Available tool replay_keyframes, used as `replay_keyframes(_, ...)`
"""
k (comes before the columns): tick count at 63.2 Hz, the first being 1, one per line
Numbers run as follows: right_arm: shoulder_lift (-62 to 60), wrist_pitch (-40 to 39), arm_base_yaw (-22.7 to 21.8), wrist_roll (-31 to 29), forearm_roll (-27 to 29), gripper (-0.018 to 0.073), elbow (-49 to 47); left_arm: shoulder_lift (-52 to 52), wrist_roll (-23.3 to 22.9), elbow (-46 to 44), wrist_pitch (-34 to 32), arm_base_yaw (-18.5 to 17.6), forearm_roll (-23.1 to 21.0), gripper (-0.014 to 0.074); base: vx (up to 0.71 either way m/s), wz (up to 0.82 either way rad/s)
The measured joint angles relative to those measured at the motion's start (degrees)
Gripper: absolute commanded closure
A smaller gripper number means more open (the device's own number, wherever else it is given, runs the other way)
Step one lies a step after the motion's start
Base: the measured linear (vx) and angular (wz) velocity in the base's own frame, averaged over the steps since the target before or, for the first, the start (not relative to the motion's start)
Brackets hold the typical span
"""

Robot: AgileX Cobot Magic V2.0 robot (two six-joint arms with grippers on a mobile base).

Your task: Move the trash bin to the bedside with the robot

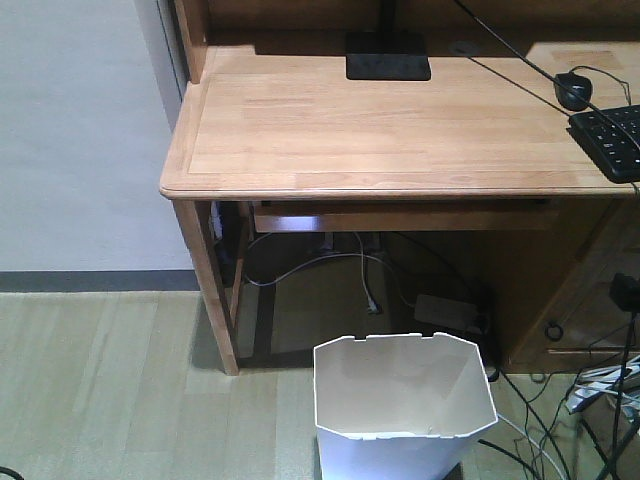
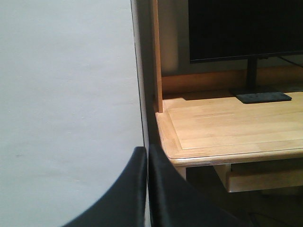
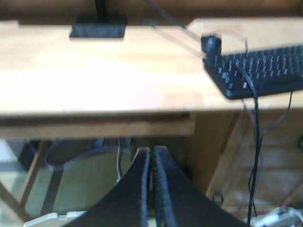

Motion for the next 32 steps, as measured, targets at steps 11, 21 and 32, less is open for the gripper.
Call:
replay_keyframes(11,1.9,0.3,0.0,-0.3,0.0,0.0493,0.0,0.0,0.0,0.0,0.0,0.0,0.0,0.0603,0.0,0.0)
replay_keyframes(21,2.1,1.7,0.0,-2.3,-0.1,0.0332,0.0,0.0,0.0,0.0,0.0,0.0,0.0,0.0603,0.0,0.0)
replay_keyframes(32,2.1,3.1,0.0,-2.7,0.0,0.0102,0.0,0.0,0.0,0.0,0.0,0.0,0.0,0.0603,0.0,0.0)
